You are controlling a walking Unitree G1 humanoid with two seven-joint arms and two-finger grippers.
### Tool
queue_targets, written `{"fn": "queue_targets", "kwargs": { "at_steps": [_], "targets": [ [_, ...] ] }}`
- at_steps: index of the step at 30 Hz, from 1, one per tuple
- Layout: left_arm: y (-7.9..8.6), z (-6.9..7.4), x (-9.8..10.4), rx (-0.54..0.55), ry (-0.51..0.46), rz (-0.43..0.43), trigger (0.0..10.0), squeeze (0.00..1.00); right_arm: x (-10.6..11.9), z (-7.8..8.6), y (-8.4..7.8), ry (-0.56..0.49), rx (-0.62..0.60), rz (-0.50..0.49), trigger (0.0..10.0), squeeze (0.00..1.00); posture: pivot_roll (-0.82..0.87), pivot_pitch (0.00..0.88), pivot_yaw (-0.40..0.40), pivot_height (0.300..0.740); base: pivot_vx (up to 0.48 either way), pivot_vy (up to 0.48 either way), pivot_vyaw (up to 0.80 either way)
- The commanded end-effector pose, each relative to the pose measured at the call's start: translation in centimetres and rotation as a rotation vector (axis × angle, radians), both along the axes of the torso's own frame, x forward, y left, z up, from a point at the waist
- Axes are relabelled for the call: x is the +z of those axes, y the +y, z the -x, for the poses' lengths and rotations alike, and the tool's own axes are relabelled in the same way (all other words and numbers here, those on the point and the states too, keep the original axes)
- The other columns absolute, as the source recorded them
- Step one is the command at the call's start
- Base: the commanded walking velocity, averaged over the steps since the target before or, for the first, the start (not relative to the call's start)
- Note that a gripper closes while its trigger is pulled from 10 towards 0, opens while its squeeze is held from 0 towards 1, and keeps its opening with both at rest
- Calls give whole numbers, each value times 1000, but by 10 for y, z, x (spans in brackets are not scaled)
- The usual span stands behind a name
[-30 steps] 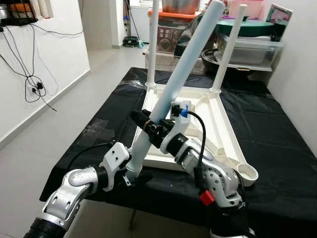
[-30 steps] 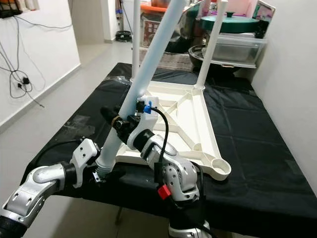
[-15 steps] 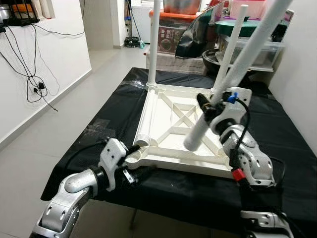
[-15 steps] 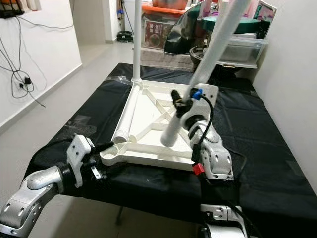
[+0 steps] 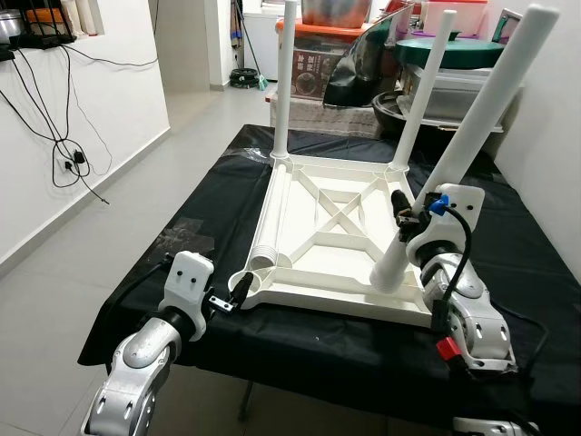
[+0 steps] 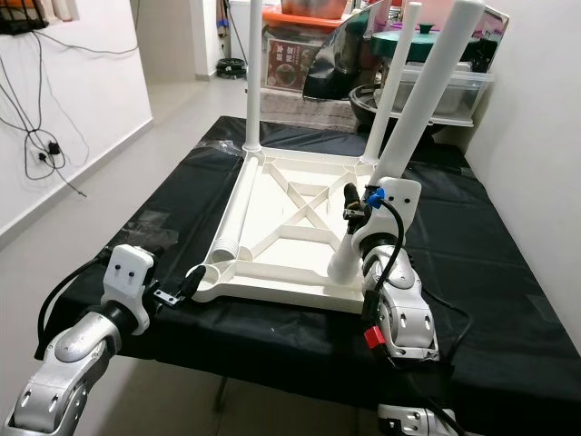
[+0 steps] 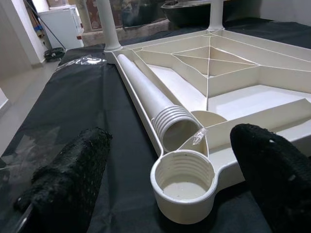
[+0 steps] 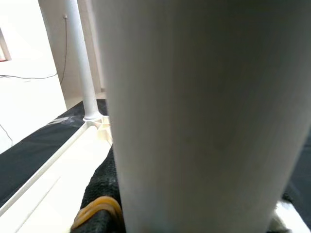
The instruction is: Building children table
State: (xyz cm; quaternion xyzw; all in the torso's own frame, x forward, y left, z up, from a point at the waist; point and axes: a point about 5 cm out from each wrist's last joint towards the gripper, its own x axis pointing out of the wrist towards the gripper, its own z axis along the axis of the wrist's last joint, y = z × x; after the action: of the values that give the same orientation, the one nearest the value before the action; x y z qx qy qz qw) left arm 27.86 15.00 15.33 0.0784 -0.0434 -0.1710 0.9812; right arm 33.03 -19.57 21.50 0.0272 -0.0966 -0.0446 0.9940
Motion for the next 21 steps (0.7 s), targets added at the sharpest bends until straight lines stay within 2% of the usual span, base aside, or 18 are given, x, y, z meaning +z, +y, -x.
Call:
{"fn": "queue_targets", "kwargs": {
  "at_steps": [1,6,8,10,12,18,21],
  "targets": [
    [3,6,0,26,-2,-35,10000,0,4,12,-1,-40,2,45,10000,0,43,0,-54,740,0,0,0],
    [7,10,-2,44,-3,-72,10000,0,10,24,2,-62,30,41,10000,0,43,0,-56,740,0,0,0],
    [9,13,0,56,-5,-77,10000,0,17,35,9,-62,131,-36,10000,0,45,0,-59,740,0,0,0],
    [9,15,2,60,-8,-81,10000,0,19,46,11,-48,145,-52,10000,0,37,0,-59,740,0,0,0],
    [9,16,1,59,-9,-92,10000,0,19,49,9,-45,107,-44,10000,0,32,0,-58,740,0,0,0],
    [6,17,2,54,-15,-95,10000,0,19,55,9,-52,168,-16,10000,0,26,0,-56,740,0,0,0],
    [3,20,4,26,-21,-99,10000,0,15,63,12,-58,210,7,10000,0,23,0,-52,740,0,0,0]
  ]
}}
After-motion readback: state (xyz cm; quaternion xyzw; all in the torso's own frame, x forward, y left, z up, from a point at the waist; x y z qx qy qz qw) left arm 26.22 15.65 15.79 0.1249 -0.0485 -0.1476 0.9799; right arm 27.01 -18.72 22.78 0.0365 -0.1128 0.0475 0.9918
